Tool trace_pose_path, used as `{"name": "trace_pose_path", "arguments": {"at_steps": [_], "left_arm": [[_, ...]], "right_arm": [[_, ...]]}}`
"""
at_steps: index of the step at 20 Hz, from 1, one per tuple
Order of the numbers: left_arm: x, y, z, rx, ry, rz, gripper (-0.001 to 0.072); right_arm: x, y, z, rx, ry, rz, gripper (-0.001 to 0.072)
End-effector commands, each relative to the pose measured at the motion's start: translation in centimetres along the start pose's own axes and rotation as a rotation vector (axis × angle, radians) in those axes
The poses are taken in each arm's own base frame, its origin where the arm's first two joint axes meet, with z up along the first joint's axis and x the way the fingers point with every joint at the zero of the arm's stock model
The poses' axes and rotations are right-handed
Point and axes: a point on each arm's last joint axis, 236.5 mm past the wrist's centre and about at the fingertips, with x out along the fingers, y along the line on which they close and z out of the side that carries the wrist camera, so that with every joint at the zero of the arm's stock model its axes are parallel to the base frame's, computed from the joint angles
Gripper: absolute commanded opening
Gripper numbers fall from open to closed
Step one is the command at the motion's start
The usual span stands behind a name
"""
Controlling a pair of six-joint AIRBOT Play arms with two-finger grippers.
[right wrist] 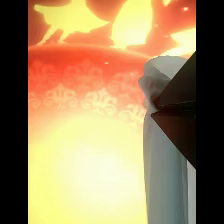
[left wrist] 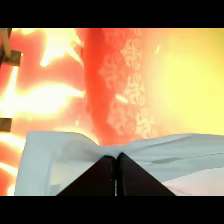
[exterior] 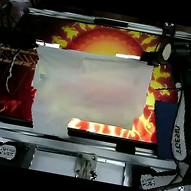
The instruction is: Fold the shirts.
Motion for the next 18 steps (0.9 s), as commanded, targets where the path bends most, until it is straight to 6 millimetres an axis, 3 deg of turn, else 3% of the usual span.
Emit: {"name": "trace_pose_path", "arguments": {"at_steps": [1,4,6,8,11,14,18], "left_arm": [[7.8,1.8,1.2,-0.080,-0.081,-0.040,0.0036],[10.7,3.4,2.0,-0.103,-0.151,-0.003,0.0036],[12.0,4.0,1.3,-0.111,-0.136,0.005,0.0036],[12.2,4.3,-0.1,-0.085,-0.077,-0.001,0.0036],[10.8,3.5,-5.4,0.013,0.164,-0.072,0.0036],[9.3,5.2,-12.3,0.036,0.452,-0.041,0.0036],[10.2,5.8,-15.6,-0.074,0.549,-0.011,0.0036]], "right_arm": [[7.0,1.2,0.4,0.051,-0.066,0.033,0.0044],[9.5,2.0,1.0,0.100,-0.119,0.061,0.0044],[10.9,2.9,-0.5,0.143,-0.072,0.093,0.0044],[11.0,3.1,-2.6,0.148,0.019,0.092,0.0044],[8.9,1.2,-6.0,0.013,0.182,0.029,0.0044],[7.6,1.1,-10.0,0.002,0.358,0.027,0.0044],[9.1,3.3,-12.6,0.050,0.447,0.103,0.0044]]}}
